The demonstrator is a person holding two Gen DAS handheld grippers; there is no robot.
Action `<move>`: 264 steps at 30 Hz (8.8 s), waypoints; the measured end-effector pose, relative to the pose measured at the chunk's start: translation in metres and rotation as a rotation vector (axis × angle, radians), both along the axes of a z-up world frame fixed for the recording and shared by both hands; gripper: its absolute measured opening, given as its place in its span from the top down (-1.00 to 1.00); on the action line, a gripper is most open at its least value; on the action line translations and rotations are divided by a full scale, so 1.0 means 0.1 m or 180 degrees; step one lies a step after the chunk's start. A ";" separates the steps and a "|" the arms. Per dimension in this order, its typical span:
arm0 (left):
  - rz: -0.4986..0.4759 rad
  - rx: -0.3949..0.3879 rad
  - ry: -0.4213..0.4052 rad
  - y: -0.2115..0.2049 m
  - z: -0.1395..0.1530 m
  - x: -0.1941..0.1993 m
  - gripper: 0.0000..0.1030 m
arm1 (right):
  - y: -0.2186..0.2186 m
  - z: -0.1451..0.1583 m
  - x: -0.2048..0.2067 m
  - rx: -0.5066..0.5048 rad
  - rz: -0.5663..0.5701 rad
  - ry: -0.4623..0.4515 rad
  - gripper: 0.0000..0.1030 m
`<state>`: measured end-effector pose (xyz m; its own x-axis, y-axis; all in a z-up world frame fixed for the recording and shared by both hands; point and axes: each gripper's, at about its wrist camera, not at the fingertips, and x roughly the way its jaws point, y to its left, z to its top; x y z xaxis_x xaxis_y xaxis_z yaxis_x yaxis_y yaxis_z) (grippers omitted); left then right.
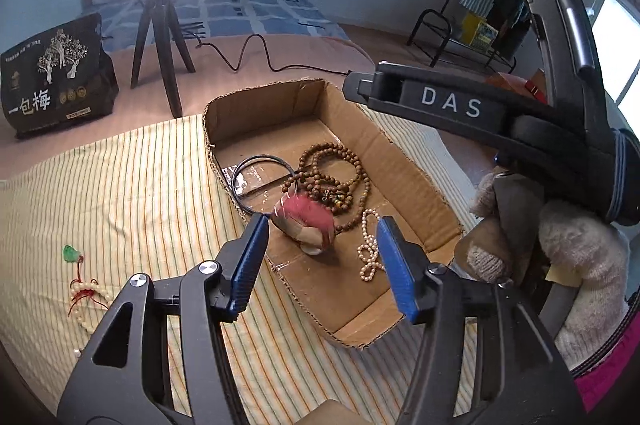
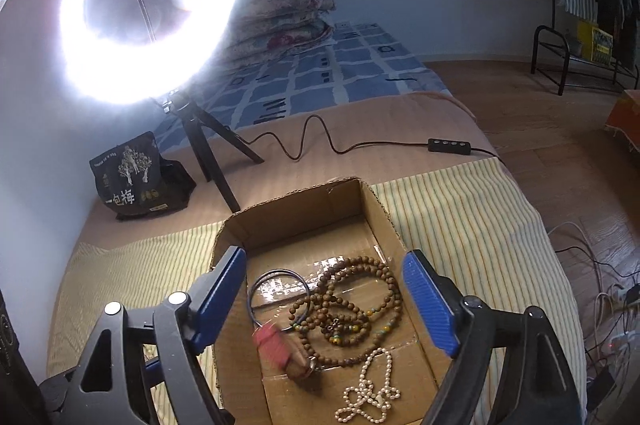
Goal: Organize jewelry
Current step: 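Open both tools to drop the watch and brown beads into the box, then withdraw both tools from the box back over the cloth, then move the left tool toward the pearl earring while the right tool approaches the cream bracelet, then close the left tool on the pearl earring while the right tool grasps the cream bracelet, then lift and carry the pearl earring and cream bracelet over the cardboard box with both tools, then open both tools to drop the earring and cream bracelet into the box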
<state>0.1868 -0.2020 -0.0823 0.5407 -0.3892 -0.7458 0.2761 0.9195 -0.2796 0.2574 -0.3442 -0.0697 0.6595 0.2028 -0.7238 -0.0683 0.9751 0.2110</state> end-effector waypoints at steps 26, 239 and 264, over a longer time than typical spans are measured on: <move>0.0061 0.0079 -0.0158 0.23 0.17 -0.18 -0.13 | 0.14 0.19 -0.17 -0.0144 0.0045 -0.0082 -0.71; -0.0203 -0.0357 -0.0299 0.60 0.46 -0.07 0.83 | 0.03 0.69 -0.76 0.0497 0.0671 -0.0518 0.90; -0.0351 -0.0338 -0.0085 0.09 0.12 0.25 0.80 | -0.32 0.37 -0.59 0.0230 0.0361 -0.0280 0.62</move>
<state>0.2118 -0.1926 -0.0700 0.5095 -0.5233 -0.6831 0.3826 0.8488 -0.3649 0.1982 -0.3766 -0.0329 0.6896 0.3291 -0.6451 -0.1985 0.9426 0.2687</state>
